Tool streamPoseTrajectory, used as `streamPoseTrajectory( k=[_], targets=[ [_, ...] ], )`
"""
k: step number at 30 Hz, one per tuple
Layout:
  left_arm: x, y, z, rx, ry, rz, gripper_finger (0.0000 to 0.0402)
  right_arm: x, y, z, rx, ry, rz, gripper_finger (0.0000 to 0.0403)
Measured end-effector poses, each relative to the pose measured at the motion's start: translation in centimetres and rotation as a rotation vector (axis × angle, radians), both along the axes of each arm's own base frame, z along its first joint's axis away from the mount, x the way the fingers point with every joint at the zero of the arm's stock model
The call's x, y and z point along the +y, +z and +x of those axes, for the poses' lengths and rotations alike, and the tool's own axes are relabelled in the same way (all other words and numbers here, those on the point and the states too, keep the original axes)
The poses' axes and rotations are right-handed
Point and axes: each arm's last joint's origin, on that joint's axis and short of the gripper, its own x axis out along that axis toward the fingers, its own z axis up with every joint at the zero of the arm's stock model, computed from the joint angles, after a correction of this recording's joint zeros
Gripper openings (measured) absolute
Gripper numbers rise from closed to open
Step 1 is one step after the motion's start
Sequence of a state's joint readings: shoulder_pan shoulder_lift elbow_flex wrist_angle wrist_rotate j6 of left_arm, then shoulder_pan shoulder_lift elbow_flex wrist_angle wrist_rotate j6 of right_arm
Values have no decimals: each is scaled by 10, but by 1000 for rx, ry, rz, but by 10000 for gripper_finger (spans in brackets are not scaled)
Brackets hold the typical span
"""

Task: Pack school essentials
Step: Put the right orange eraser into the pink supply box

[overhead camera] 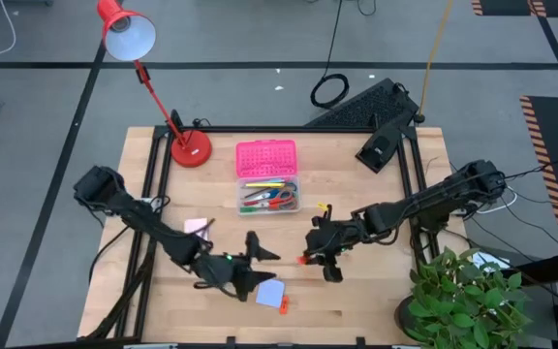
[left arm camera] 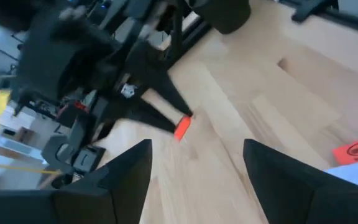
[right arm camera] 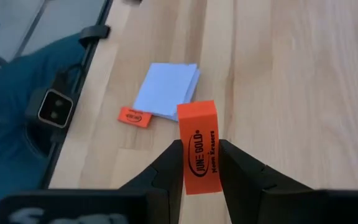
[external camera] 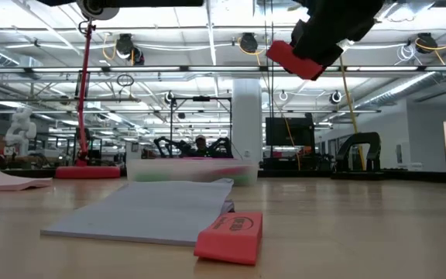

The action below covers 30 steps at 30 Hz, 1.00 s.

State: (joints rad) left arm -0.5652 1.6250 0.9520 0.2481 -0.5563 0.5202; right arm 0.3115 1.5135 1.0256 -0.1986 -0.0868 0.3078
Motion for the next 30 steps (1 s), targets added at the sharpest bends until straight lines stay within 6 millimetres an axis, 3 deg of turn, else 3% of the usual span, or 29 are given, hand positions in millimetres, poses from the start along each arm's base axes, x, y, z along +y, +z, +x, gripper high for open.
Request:
streamPoseTrajectory(
  k=[7, 14, 30],
  targets=[
    [-17, -2, 34, 52, -18, 191, 227, 4, 0, -1, 19, -6, 48, 84],
    [-15, -9, 54, 107, -18, 248, 203, 7, 2, -1, 4, 17, 75, 84],
    [-6, -14, 65, 89, -54, 317, 128, 9, 8, 4, -71, 43, 114, 84]
  ],
)
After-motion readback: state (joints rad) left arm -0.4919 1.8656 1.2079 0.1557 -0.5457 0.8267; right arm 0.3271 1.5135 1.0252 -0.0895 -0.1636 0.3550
